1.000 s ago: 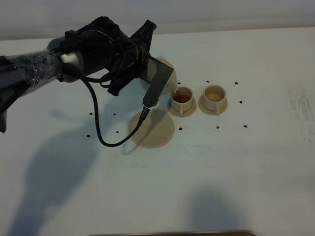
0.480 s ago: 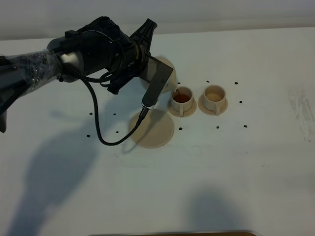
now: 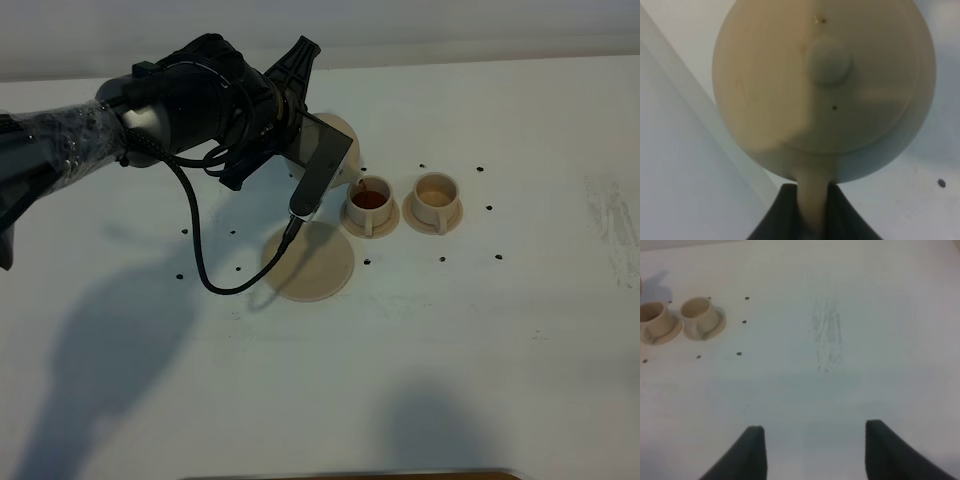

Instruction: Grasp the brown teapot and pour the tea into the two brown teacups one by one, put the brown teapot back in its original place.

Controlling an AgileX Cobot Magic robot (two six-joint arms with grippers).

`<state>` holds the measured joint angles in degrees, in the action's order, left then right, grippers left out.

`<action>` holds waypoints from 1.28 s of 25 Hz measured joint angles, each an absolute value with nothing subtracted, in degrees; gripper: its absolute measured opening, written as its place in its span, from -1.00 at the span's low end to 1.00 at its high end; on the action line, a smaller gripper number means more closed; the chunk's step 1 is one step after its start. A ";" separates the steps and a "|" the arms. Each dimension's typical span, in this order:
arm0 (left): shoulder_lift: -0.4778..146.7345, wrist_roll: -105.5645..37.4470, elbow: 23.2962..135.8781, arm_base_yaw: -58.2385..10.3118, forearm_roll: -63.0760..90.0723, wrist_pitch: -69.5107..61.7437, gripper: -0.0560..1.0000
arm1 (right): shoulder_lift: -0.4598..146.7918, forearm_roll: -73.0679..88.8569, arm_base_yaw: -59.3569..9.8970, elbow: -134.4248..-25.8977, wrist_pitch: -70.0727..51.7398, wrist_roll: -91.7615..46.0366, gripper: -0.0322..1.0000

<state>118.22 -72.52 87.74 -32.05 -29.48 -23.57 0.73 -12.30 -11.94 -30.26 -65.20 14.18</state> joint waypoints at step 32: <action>118.22 -72.52 87.74 -32.72 -32.28 -21.57 -0.59 | 0.73 -12.30 -11.94 -30.26 -65.20 14.18 -0.10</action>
<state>118.22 -72.52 87.74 -32.72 -32.28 -21.57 0.73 -12.30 -11.94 -30.26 -65.20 14.18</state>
